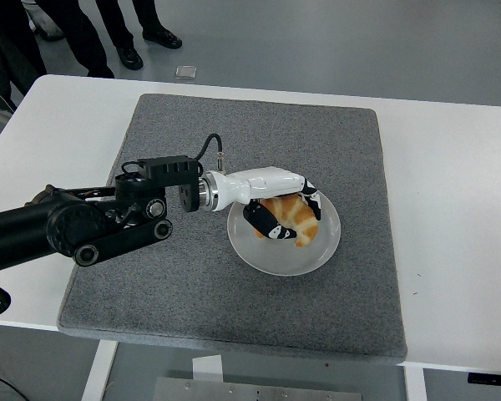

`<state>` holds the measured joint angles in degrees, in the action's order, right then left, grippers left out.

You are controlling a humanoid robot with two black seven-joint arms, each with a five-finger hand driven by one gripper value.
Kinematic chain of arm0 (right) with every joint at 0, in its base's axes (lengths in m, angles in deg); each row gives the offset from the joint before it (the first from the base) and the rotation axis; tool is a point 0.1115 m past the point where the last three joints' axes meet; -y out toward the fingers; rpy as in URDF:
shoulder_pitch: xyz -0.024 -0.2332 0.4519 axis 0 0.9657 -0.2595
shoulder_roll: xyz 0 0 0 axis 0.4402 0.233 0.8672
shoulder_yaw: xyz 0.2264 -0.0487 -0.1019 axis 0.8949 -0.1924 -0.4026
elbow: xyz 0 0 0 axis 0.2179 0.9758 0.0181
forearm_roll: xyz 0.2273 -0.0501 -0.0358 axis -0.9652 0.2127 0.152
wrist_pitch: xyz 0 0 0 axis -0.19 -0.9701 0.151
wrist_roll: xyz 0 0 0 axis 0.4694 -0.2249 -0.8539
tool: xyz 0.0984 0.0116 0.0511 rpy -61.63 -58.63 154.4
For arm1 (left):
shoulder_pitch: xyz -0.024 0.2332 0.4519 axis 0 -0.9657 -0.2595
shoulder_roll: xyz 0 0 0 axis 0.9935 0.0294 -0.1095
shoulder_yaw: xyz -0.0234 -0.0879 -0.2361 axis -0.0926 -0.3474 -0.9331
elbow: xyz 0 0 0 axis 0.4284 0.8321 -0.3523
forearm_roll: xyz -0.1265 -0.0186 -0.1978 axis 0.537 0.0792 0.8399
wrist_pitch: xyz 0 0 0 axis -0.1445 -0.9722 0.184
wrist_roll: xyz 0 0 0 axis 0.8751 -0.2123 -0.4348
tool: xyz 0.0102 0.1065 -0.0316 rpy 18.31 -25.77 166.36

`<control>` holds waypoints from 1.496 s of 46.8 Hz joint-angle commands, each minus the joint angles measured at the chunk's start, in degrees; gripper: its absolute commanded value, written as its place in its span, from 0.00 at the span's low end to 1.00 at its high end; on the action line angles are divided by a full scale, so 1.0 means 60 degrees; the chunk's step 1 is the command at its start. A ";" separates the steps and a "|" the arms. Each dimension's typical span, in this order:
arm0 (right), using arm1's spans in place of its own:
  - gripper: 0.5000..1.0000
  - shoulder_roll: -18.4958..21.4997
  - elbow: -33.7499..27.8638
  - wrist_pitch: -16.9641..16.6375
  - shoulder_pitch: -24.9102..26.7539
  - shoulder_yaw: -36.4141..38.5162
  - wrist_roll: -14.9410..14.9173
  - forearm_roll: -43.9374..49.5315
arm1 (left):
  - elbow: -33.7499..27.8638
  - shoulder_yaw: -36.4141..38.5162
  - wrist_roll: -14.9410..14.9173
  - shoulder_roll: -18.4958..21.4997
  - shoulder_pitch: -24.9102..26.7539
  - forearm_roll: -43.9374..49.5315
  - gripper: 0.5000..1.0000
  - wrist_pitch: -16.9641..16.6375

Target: Place the bread on the plate

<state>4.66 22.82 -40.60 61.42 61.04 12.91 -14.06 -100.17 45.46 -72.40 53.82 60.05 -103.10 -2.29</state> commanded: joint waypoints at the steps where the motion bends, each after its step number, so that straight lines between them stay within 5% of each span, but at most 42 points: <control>1: 0.90 0.0000 0.0000 0.0000 0.0000 0.0000 0.0000 0.0000 | 0.0012 -0.0002 -0.0001 0.0016 -0.0017 0.0000 0.00 -0.0063; 39: 0.90 0.0000 0.0000 0.0000 0.0000 0.0000 0.0000 0.0000 | 0.0027 -0.0031 -0.0001 0.0192 -0.0354 0.0132 0.00 -0.0503; 55: 0.90 0.0000 0.0000 0.0000 0.0000 0.0000 0.0000 0.0000 | 0.0012 -0.0089 -0.0001 0.0207 -0.0471 0.0161 0.39 -0.0532; 70: 0.90 0.0000 0.0000 0.0000 0.0000 0.0000 0.0000 0.0000 | 0.0012 -0.0134 -0.0001 0.0324 -0.0500 0.0205 0.52 -0.0532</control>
<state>4.66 22.82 -40.60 61.42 61.04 12.91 -14.06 -100.10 44.68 -72.45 55.61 57.06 -101.97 -5.51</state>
